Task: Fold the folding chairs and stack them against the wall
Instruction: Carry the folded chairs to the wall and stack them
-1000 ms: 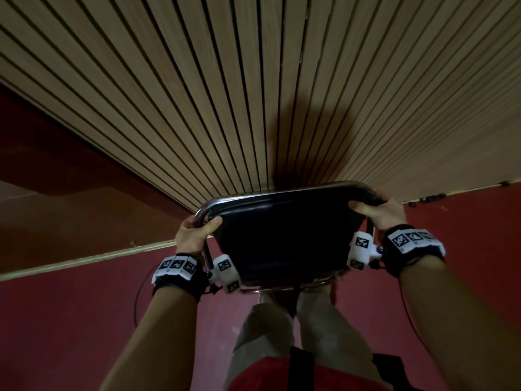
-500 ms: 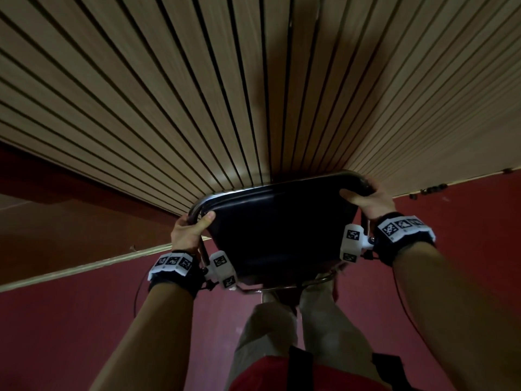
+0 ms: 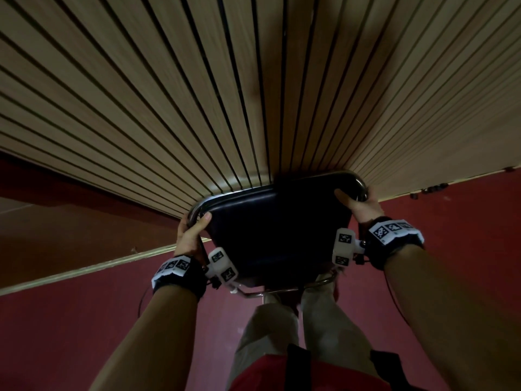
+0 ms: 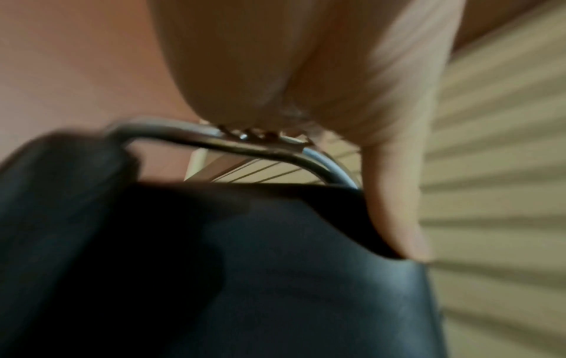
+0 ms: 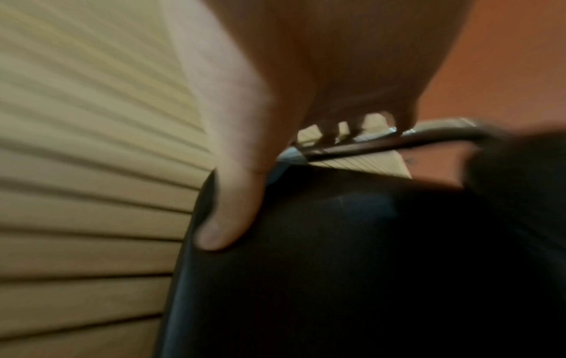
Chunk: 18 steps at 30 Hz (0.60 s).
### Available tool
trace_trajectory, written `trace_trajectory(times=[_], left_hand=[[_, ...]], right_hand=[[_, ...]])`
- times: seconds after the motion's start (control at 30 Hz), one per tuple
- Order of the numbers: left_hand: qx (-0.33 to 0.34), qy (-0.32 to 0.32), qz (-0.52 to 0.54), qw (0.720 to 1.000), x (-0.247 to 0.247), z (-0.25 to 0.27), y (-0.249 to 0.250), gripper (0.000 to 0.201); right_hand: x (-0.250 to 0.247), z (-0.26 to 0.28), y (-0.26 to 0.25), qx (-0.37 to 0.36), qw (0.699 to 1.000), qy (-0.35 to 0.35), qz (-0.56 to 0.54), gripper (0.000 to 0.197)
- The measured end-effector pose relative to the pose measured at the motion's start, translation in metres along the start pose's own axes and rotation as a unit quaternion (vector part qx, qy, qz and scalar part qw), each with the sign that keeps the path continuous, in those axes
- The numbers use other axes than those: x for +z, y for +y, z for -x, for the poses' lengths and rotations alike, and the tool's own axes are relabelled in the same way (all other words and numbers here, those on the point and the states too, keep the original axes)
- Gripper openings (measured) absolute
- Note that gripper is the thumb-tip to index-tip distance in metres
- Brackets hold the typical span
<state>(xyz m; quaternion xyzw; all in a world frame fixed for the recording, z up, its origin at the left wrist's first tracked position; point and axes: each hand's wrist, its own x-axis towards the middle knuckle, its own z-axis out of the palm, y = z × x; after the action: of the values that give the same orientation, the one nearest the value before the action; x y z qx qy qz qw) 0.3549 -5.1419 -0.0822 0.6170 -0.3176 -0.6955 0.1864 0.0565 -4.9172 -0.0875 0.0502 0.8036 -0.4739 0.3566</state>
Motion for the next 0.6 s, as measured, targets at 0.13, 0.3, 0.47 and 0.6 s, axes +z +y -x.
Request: trace_trajectory(times=[0.13, 0.3, 0.47, 0.6], left_hand=[[-0.122, 0.087, -0.002, 0.989, -0.008, 0.006, -0.007, 0.022], [-0.231, 0.095, -0.086, 0.964, -0.008, 0.035, -0.043, 0.021], [-0.247, 0.005, -0.085, 0.965, 0.006, 0.044, -0.064, 0.032], [-0.243, 0.015, -0.11, 0.964, 0.018, 0.041, -0.057, 0.034]], right_hand=[[0.009, 0.007, 0.02, 0.077, 0.996, 0.05, 0.005, 0.116], [0.023, 0.025, 0.05, 0.186, 0.981, 0.004, 0.047, 0.04], [0.028, 0.029, 0.061, 0.229, 0.972, -0.059, 0.011, 0.017], [0.028, 0.007, 0.092, 0.244, 0.963, -0.078, -0.084, 0.015]])
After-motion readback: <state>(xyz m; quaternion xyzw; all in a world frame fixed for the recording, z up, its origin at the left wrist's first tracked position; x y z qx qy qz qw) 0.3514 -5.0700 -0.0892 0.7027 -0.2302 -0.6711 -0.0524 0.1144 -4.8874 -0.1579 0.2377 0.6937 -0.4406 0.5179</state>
